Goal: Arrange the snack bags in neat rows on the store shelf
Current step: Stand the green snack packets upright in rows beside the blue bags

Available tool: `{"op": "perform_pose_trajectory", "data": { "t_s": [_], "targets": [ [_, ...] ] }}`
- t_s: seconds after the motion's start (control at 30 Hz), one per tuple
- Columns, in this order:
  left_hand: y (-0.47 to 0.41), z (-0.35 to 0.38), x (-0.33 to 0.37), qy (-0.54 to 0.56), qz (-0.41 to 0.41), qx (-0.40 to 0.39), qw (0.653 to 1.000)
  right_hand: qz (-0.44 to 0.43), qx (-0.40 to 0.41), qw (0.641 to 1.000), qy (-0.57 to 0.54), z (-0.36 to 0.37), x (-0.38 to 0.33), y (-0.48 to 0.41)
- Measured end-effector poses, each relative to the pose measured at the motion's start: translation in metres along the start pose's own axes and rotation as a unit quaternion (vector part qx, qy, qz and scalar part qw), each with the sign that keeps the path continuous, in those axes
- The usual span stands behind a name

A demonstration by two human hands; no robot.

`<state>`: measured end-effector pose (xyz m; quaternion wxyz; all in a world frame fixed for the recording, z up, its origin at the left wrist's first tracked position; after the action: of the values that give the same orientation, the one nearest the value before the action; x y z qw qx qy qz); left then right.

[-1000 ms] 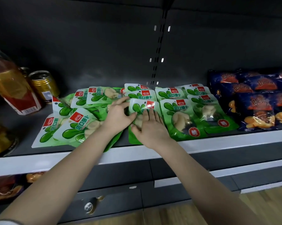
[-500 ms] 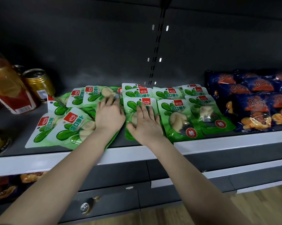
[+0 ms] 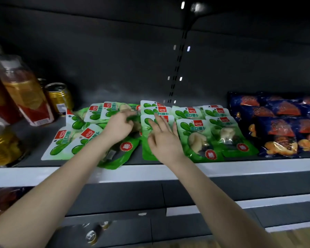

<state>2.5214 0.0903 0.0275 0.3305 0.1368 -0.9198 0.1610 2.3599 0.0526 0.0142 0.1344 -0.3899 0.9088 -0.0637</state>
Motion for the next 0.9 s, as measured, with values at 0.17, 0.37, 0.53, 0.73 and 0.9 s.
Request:
{"op": "perform_pose_trajectory", "data": {
  "t_s": [0.17,0.37,0.53,0.73,0.9],
  "targets": [
    [0.021,-0.036,-0.028,-0.047,-0.037,0.036,0.998,-0.010,0.001,0.999,-0.047,-0.006,-0.019,-0.021],
    [0.053,-0.066,-0.068,-0.080,-0.071,0.080,0.991,-0.093,-0.055,0.994,0.015,0.014,-0.070,-0.057],
    [0.075,-0.074,-0.092,-0.063,-0.087,0.055,0.993,-0.039,-0.124,0.989,0.068,0.037,-0.090,-0.091],
    [0.077,-0.074,-0.093,-0.049,-0.070,0.083,0.993,0.044,-0.150,0.983,0.095,0.051,-0.096,-0.110],
    [0.073,-0.071,-0.097,-0.056,-0.068,0.103,0.991,0.024,-0.101,0.992,0.078,0.049,-0.104,-0.099]
  ]
}}
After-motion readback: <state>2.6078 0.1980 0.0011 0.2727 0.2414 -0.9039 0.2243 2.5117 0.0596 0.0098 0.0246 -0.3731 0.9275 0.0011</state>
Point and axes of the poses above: each hand's wrist, its own y-axis away from the middle knuckle, its own z-axis out of the palm, x = y × z, the point moved 2 cm from there along -y, towards the middle knuckle, and after that the axes turned 4 degrees about y, right-handed, at the moved point
